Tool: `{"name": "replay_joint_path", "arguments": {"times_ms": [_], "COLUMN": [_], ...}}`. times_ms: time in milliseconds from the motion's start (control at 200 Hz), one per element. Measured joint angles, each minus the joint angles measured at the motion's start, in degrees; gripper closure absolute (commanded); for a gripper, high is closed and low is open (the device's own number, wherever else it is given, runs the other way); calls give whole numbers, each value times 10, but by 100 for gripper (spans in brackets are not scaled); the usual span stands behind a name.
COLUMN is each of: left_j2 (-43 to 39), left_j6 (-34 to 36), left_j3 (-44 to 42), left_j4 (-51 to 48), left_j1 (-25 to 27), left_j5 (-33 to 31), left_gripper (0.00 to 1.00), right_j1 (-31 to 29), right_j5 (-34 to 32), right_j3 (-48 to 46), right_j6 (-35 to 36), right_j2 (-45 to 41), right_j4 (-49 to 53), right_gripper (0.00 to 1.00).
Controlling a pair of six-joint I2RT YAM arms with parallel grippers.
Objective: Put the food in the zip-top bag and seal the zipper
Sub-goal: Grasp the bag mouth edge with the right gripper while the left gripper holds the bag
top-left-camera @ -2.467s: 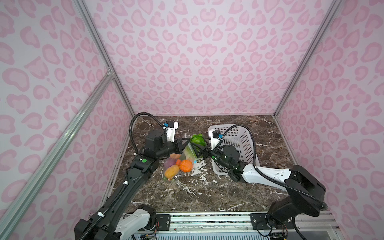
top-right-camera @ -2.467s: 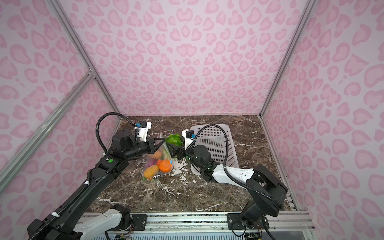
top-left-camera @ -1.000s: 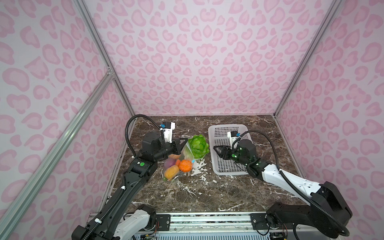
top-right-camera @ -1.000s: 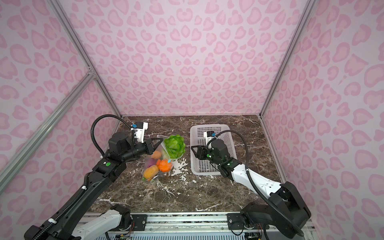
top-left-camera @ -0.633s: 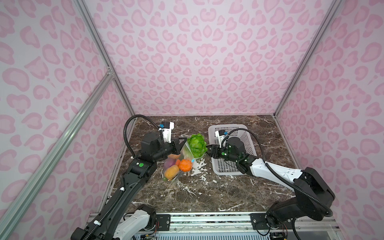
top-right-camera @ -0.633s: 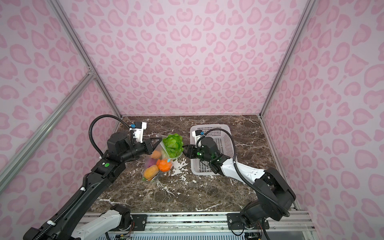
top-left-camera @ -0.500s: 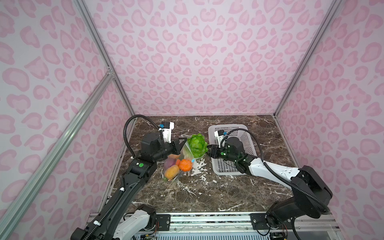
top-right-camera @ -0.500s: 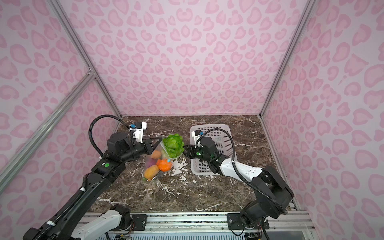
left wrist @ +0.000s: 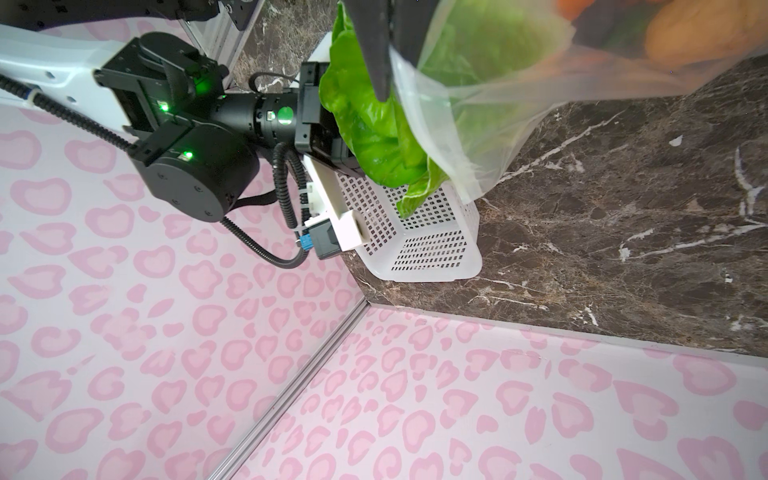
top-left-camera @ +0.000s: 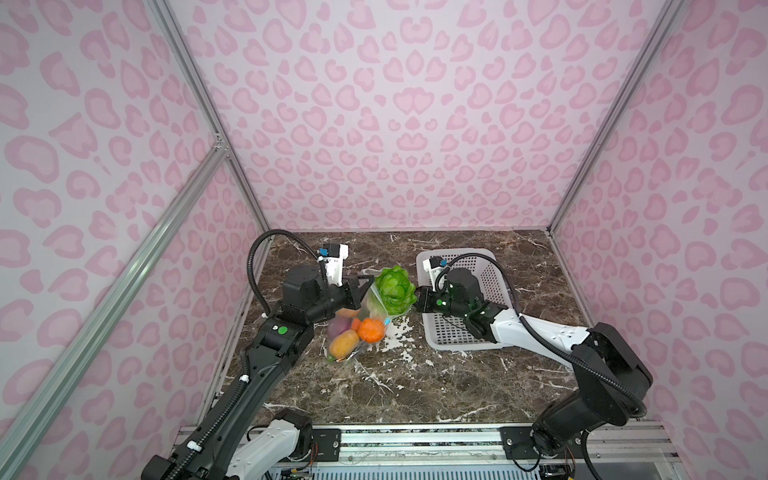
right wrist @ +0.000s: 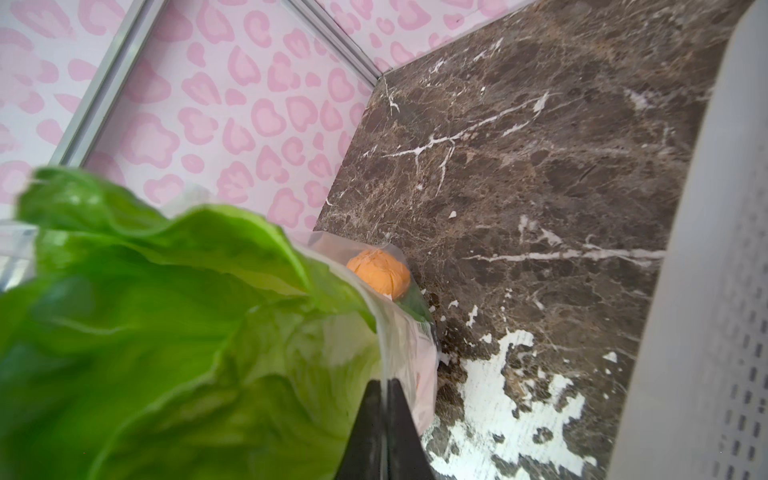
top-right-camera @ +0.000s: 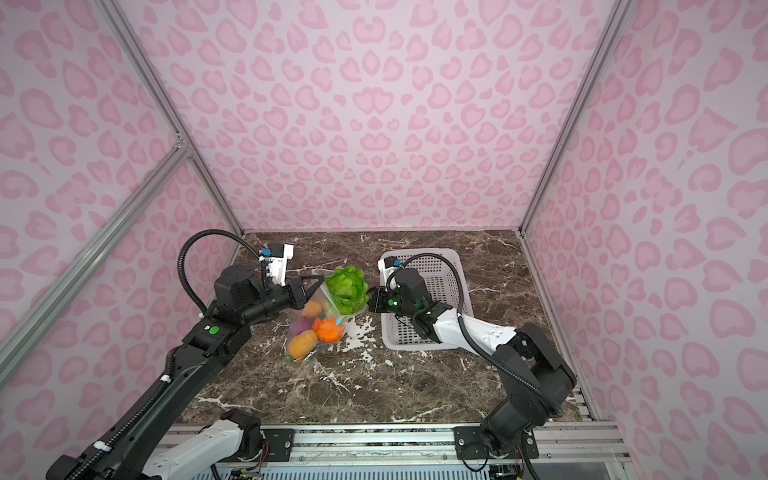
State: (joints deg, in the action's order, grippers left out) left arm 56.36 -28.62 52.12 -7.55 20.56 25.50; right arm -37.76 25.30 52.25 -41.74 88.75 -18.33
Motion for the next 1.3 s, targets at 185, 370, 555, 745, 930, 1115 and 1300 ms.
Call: {"name": "replay_joint_path", "arguments": {"times_ms": [185, 370, 555, 745, 930, 1115, 1300], "left_j2": [0, 0, -15, -25, -1, 14, -3], "left_j6": [0, 3, 7, 17, 23, 21, 23], "left_j3": [0, 0, 0, -6, -6, 2, 15], "left_j4": [0, 2, 2, 0, -1, -4, -32], "left_j1": [0, -2, -13, -25, -27, 1, 22], "left_j5": [0, -17, -43, -79, -69, -10, -12], "left_gripper": [97, 97, 97, 97, 98, 98, 98], "right_j1": [7, 1, -15, -33, -42, -46, -49], "right_j5": [-33, -50, -57, -96, -115, -87, -118], "right_j3": [3, 16, 19, 31, 58, 56, 141], "right_j6": [48, 88, 106, 126, 143, 146, 189], "right_j2": [-85, -150, -182, -166, -134, -130, -90], "right_j4": [65, 110, 108, 108, 139, 110, 186], "right_gripper": [100, 100, 100, 100, 100, 100, 100]}}
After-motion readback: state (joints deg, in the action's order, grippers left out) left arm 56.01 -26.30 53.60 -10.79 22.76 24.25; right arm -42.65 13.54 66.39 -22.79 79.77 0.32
